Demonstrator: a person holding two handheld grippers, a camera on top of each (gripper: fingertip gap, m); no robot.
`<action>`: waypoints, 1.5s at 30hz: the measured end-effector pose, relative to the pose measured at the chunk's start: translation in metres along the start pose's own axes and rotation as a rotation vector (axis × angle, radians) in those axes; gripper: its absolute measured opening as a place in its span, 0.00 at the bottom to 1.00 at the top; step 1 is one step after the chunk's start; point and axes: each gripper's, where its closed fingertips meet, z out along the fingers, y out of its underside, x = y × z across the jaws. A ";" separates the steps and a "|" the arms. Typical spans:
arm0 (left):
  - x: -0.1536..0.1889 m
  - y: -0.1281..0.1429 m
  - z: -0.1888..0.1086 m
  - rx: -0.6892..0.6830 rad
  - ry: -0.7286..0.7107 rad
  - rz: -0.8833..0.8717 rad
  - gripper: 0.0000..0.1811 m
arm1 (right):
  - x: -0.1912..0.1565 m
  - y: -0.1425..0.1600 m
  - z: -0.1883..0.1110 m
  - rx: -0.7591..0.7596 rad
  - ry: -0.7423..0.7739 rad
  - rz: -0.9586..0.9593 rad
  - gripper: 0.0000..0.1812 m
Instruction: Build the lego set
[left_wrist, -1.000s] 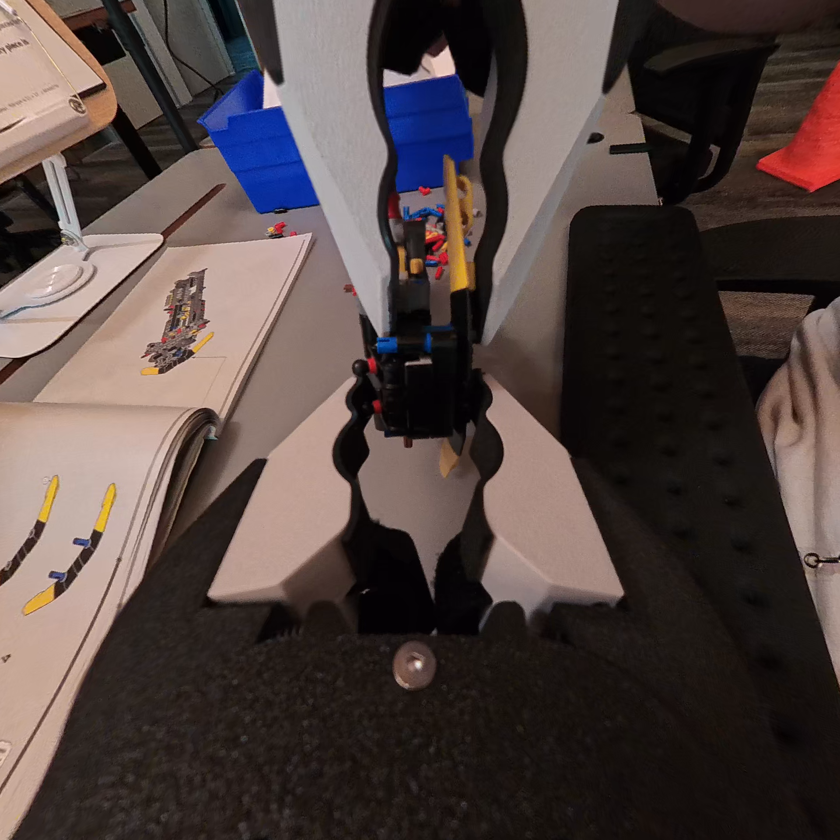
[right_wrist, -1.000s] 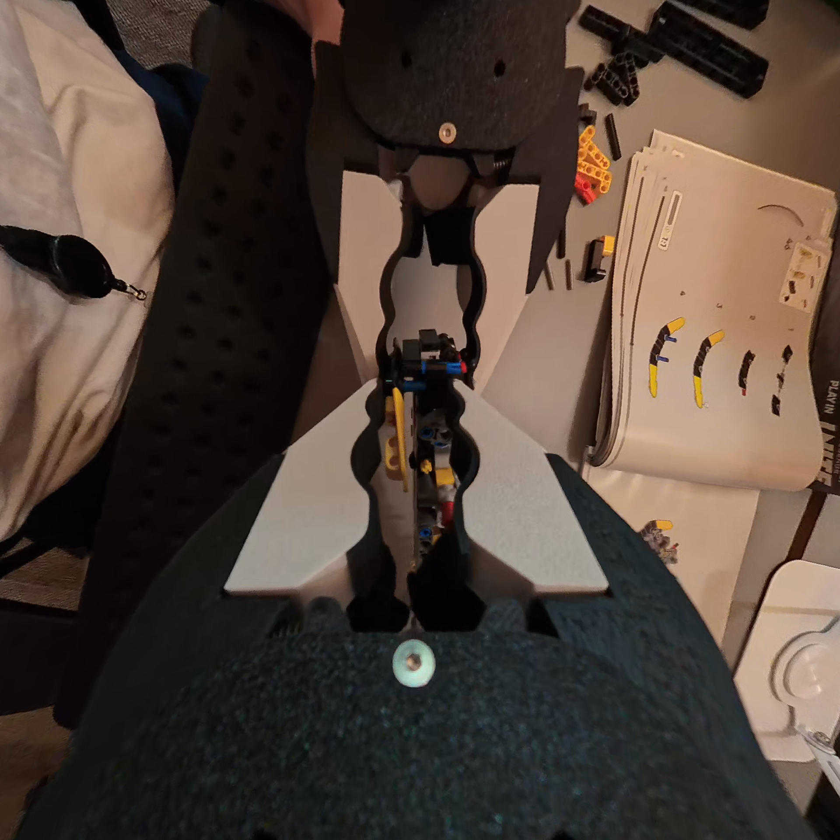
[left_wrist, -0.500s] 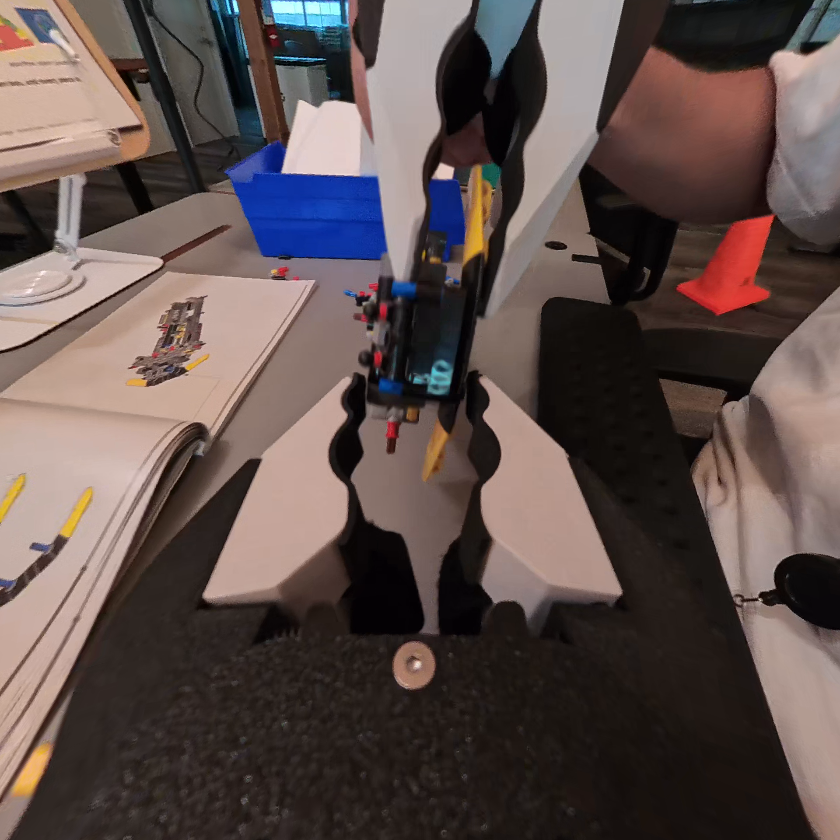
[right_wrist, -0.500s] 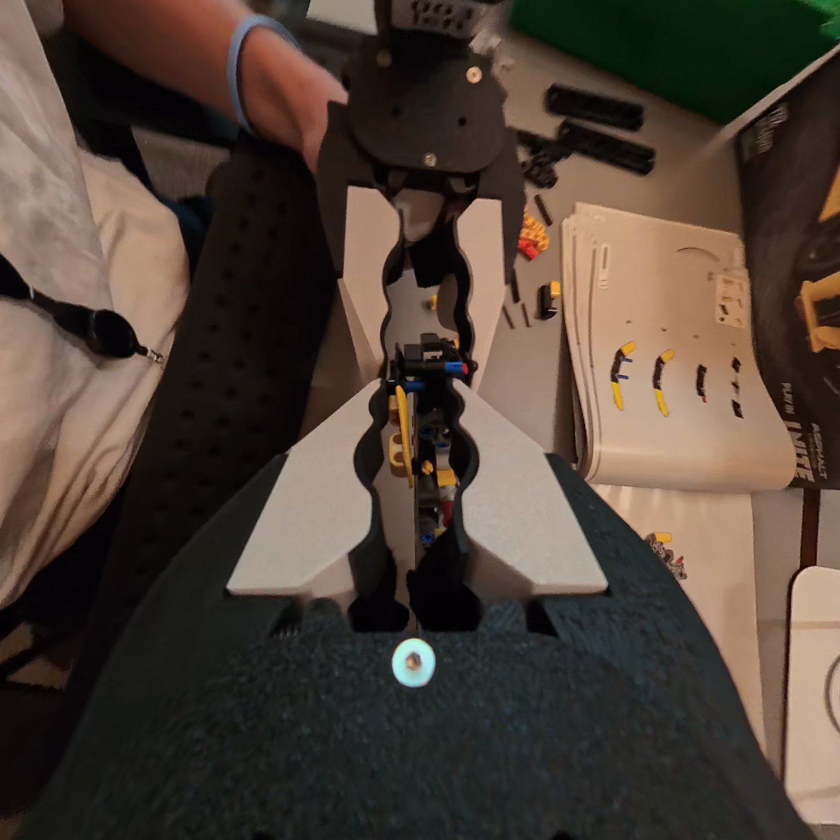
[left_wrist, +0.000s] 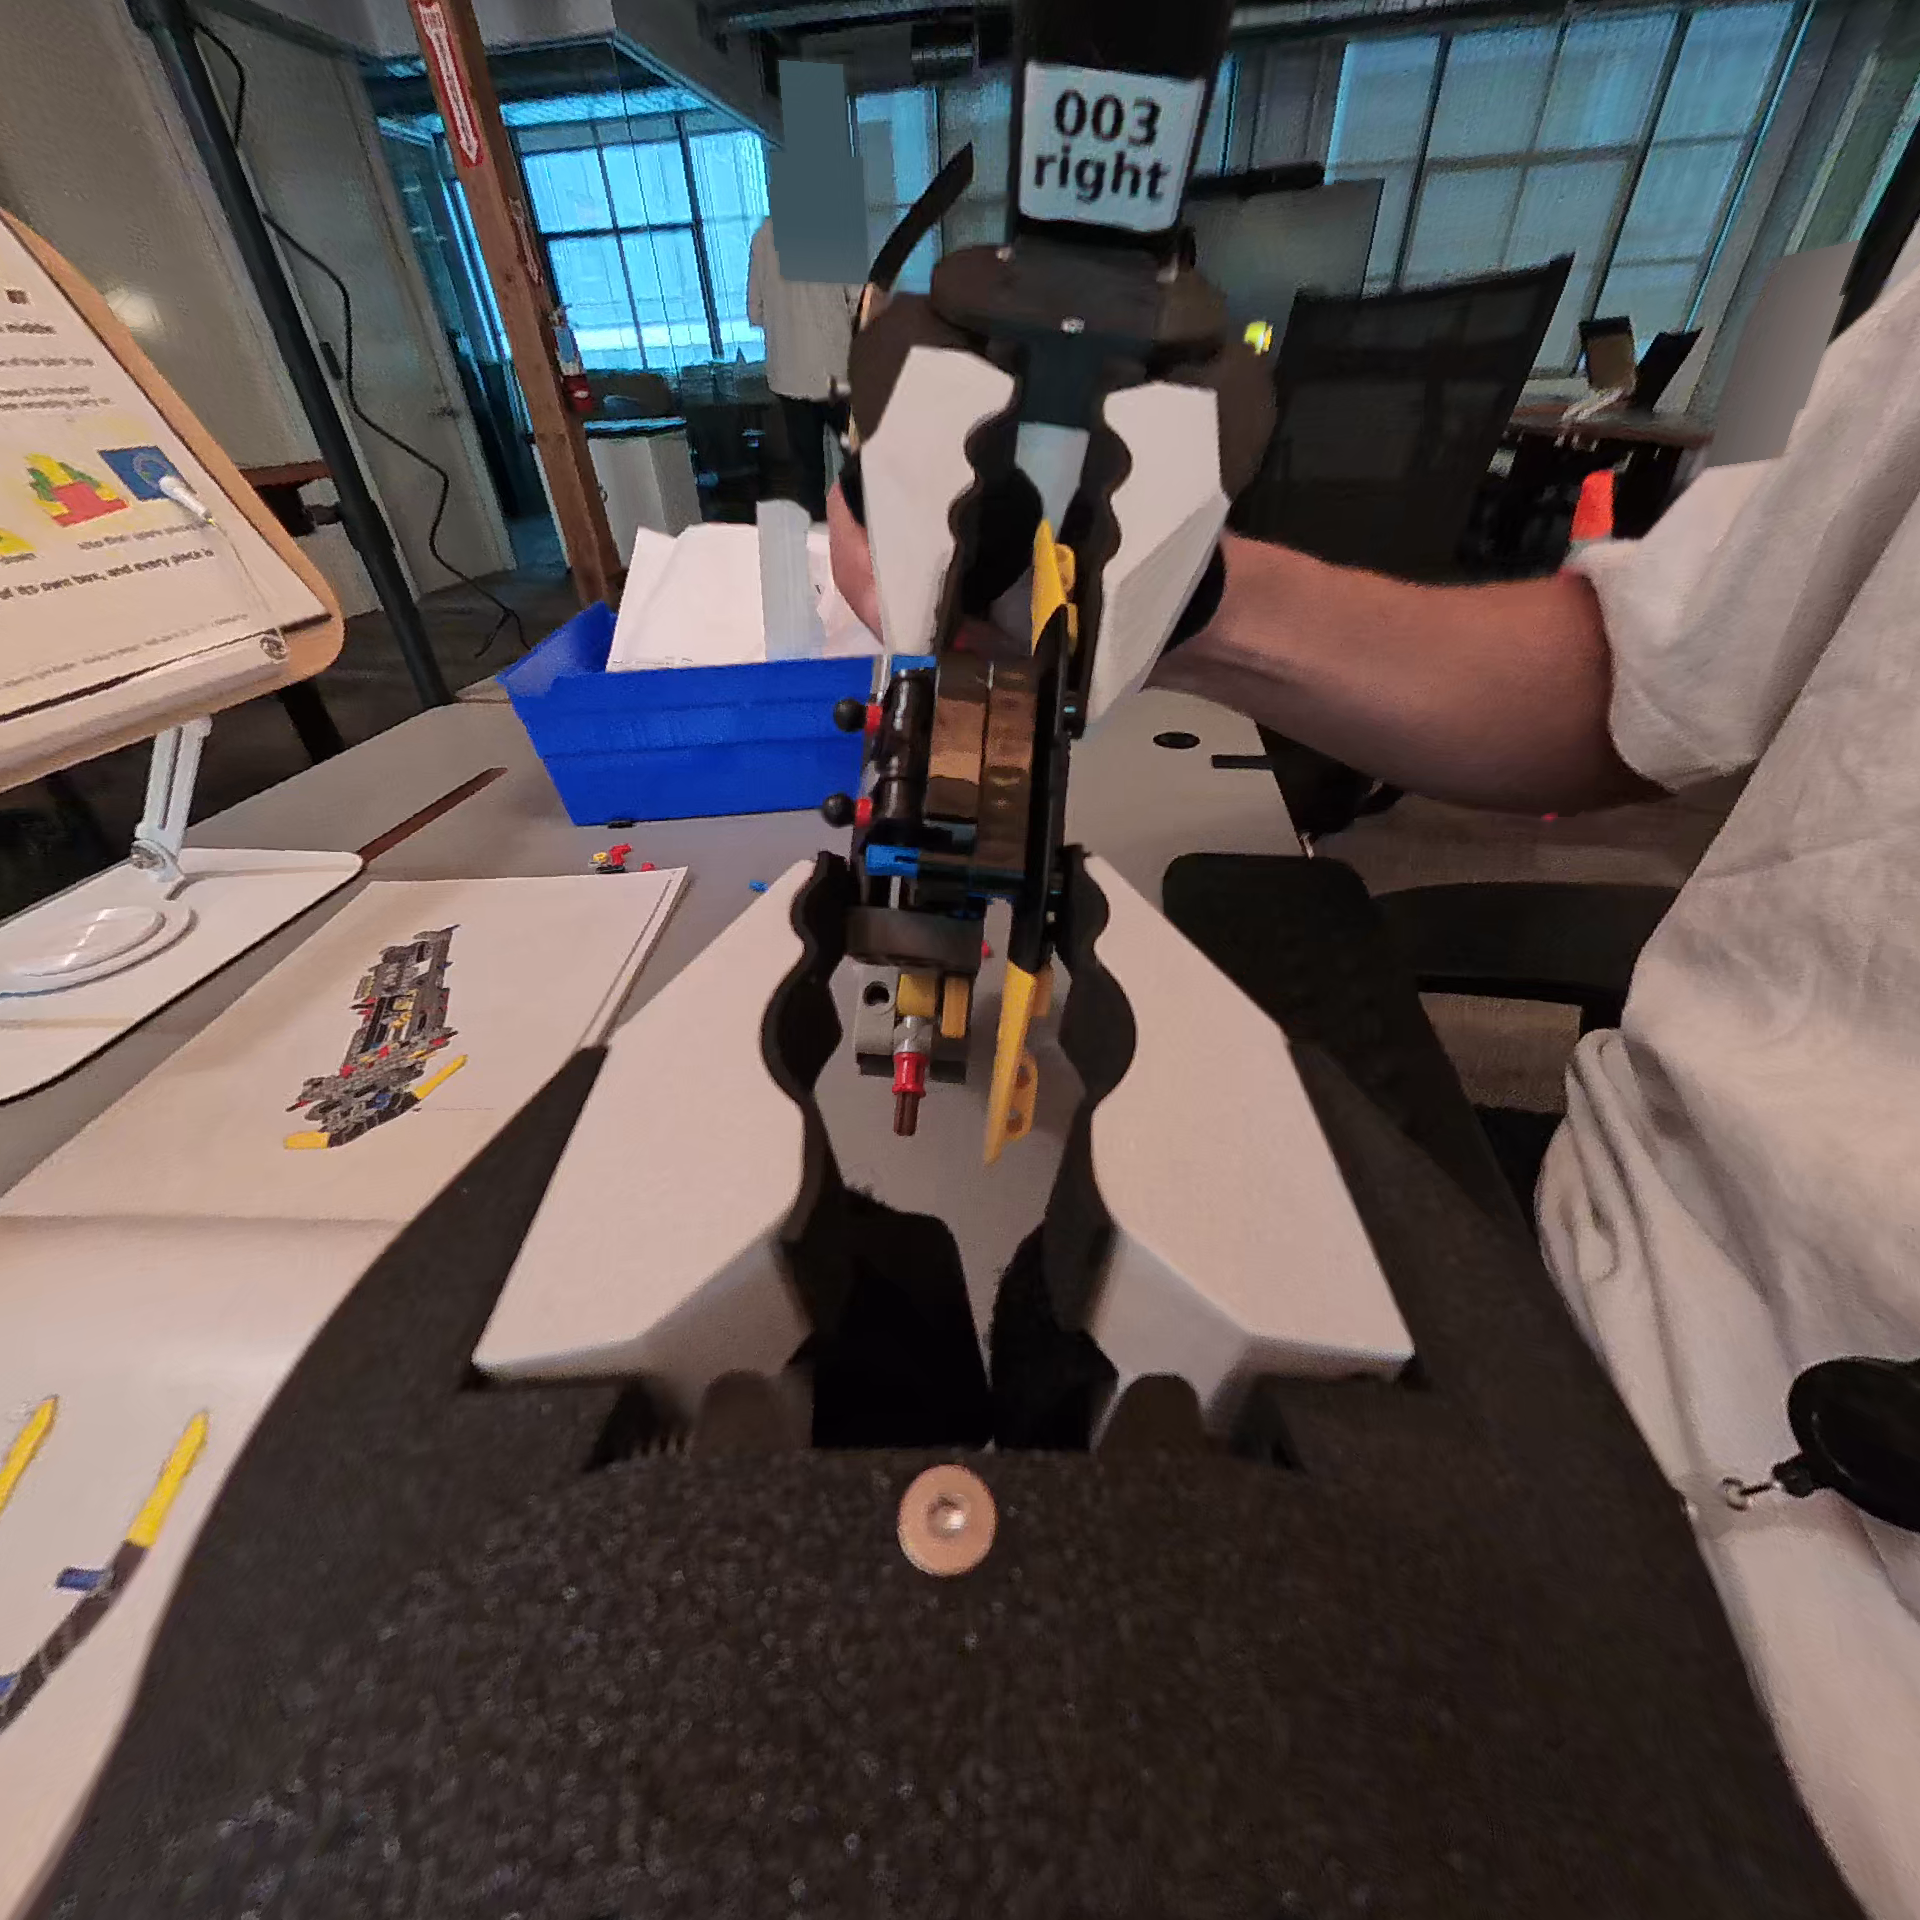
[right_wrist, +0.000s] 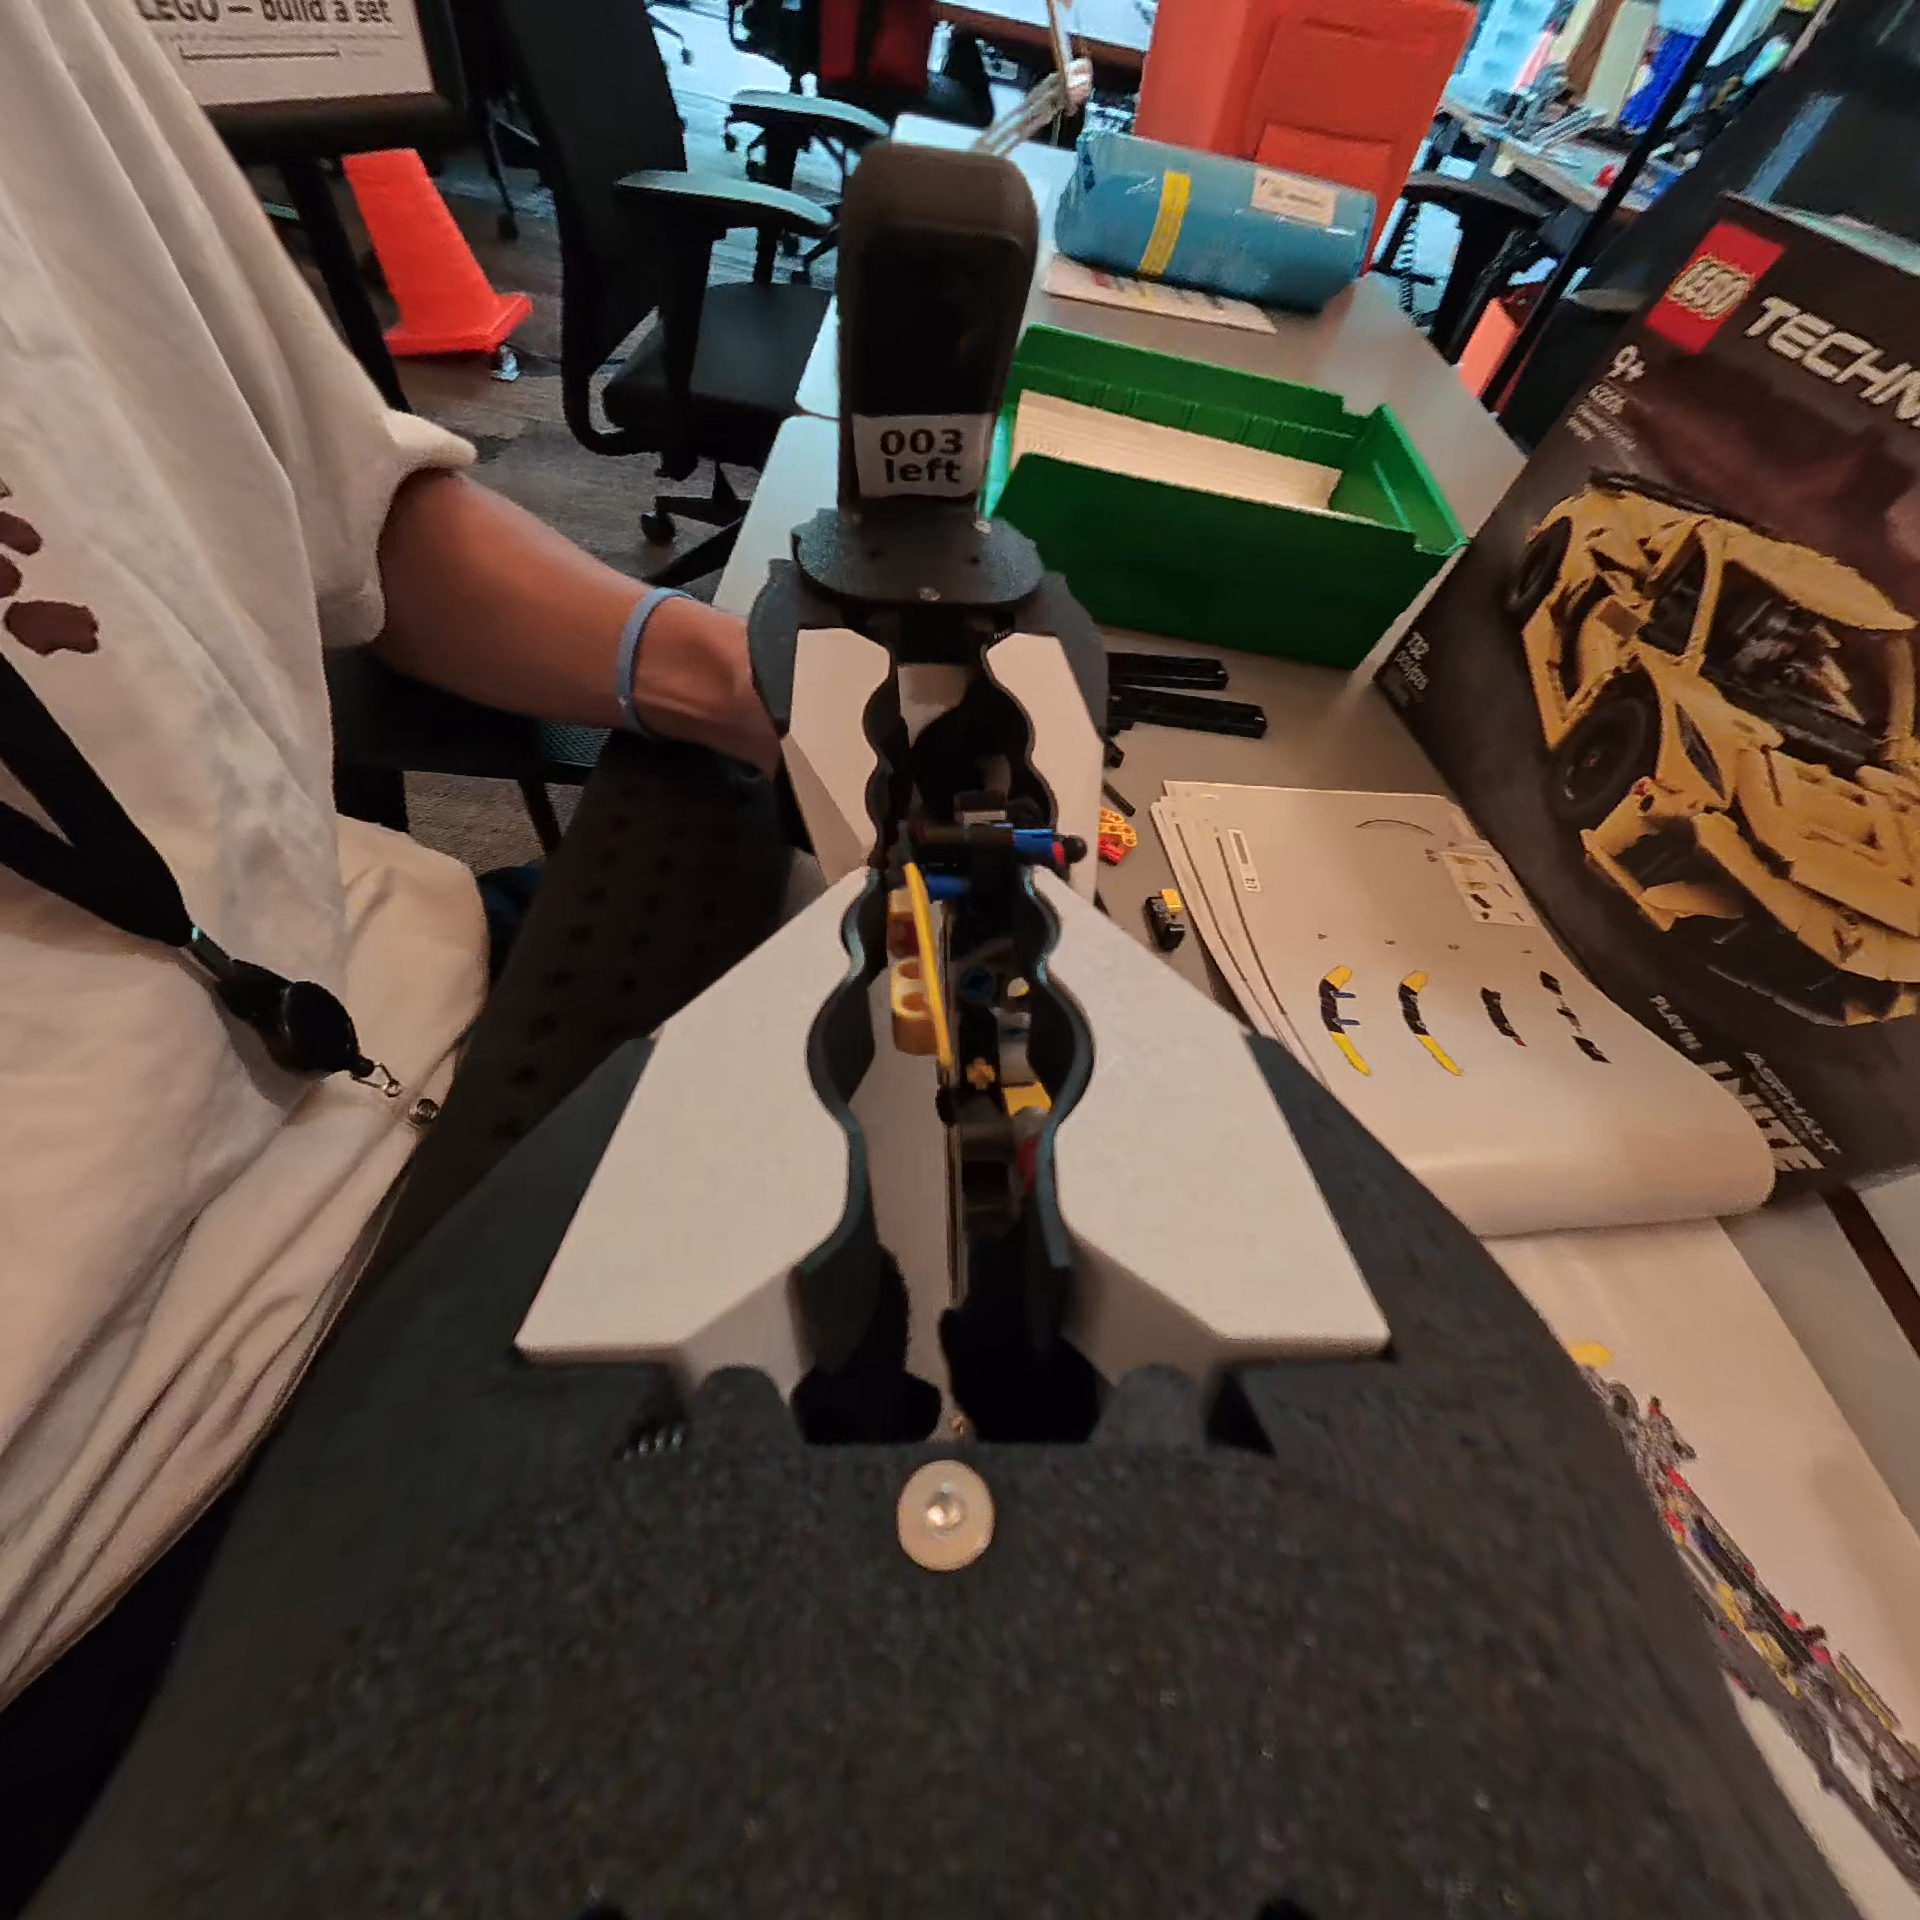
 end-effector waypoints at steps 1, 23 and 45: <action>0.001 0.000 0.002 -0.027 -0.003 0.019 0.21 | 0.000 0.000 -0.002 -0.014 0.017 0.005 0.13; 0.035 -0.037 0.046 -0.195 -0.003 0.274 0.20 | -0.029 -0.007 -0.069 0.101 0.109 -0.006 0.13; 0.035 -0.046 0.049 -0.175 -0.061 0.505 0.17 | -0.032 -0.001 -0.073 0.193 0.253 -0.132 0.12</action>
